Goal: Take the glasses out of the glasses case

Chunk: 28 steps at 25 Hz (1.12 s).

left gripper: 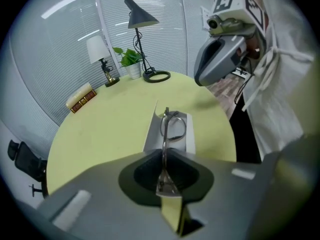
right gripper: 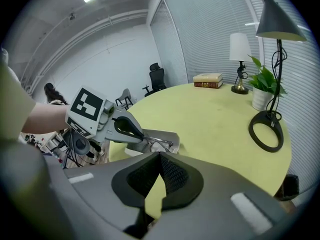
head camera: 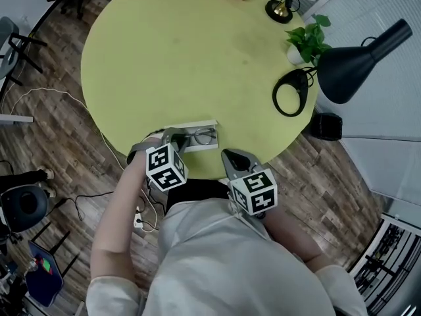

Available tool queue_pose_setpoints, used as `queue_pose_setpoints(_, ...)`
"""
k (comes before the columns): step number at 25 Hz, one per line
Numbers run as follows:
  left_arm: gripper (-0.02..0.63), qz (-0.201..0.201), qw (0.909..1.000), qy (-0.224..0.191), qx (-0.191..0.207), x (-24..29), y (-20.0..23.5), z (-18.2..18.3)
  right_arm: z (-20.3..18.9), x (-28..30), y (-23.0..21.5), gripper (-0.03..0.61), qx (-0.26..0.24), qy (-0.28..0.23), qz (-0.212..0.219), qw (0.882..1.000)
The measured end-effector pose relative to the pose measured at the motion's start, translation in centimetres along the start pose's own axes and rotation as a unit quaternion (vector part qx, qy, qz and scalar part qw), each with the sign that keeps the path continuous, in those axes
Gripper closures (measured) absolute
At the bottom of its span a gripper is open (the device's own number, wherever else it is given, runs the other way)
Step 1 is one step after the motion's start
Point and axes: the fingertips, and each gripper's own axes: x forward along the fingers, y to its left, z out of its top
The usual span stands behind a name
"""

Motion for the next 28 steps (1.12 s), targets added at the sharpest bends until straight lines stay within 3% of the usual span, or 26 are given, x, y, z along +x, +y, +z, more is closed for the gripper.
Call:
queue_pose_setpoints(10,0.586,0.041,0.9986,-0.030,0.011,-3.2,2.1,2.5,2.3,-0.8,-0.5,0.578,-0.001,-0.026,-0.002,1.000)
queue_pose_setpoints(15,0.588,0.059,0.9941,-0.081,-0.042,-6.1,2.6,3.9,3.5,-1.2,0.0,0.578,-0.009,-0.040,0.004,0.999)
queue_pose_setpoints(18,0.588,0.077,0.9856,-0.119,-0.092,-8.0,3.3,4.7,4.1,-1.6,0.1,0.578,-0.013,-0.050,0.006,0.999)
queue_pose_setpoints(21,0.588,0.109,0.9693,-0.162,-0.149,-10.1,4.4,5.1,4.9,-2.0,0.2,0.578,-0.017,-0.061,0.007,0.998)
queue_pose_setpoints(23,0.588,0.130,0.9535,-0.196,-0.188,-11.5,5.0,5.4,5.6,-2.4,0.4,0.578,-0.020,-0.070,0.008,0.997)
queue_pose_setpoints(25,0.588,0.152,0.9312,-0.235,-0.234,-13.0,5.7,5.7,6.2,-2.8,0.5,0.578,-0.023,-0.079,0.007,0.997)
queue_pose_setpoints(28,0.588,0.194,0.8867,-0.291,-0.302,-15.6,6.5,5.9,7.3,-3.5,0.8,0.578,-0.032,-0.096,0.008,0.995)
